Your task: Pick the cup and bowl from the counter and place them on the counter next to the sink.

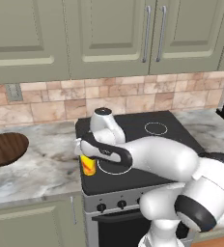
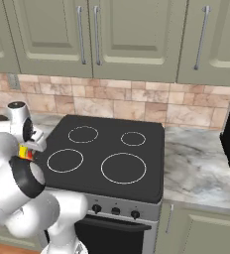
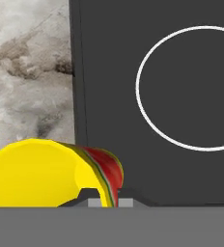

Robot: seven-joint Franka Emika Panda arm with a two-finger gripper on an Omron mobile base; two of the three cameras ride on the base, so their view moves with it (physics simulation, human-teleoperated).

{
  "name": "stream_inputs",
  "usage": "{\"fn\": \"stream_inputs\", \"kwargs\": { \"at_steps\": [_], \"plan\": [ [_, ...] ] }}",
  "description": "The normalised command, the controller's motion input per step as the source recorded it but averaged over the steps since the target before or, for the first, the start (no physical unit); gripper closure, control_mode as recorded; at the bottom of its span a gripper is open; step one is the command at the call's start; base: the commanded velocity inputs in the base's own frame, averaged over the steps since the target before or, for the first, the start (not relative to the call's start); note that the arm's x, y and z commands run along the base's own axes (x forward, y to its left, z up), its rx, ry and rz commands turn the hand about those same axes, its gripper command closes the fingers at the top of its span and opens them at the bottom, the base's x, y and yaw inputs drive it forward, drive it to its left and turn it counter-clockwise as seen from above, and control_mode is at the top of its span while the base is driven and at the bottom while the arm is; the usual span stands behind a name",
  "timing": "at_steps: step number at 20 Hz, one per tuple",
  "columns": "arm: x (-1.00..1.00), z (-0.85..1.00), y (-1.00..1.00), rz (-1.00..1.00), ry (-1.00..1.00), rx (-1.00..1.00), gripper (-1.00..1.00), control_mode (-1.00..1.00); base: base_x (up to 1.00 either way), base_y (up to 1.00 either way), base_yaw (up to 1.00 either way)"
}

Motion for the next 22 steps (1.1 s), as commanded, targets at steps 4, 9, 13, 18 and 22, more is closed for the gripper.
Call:
{"fn": "stream_inputs", "kwargs": {
  "at_steps": [4, 9, 13, 18, 22],
  "plan": [
    [-0.35, 0.69, -0.42, 0.01, -0.02, 0.00, 1.00, -1.00, 0.00, 0.00, 0.00],
    [-0.05, 0.53, -0.53, 0.00, 0.00, 0.00, 1.00, -1.00, 0.00, 0.00, 0.00],
    [0.00, 0.25, -0.75, 0.00, 0.04, -0.02, 1.00, -1.00, 0.00, 0.00, 0.00],
    [0.00, 0.09, -0.76, 0.01, 0.05, 0.00, 1.00, -1.00, 0.00, 0.00, 0.00],
    [-0.05, 0.14, -0.72, 0.04, 0.03, -0.01, 1.00, -1.00, 0.00, 0.00, 0.00]
  ]
}}
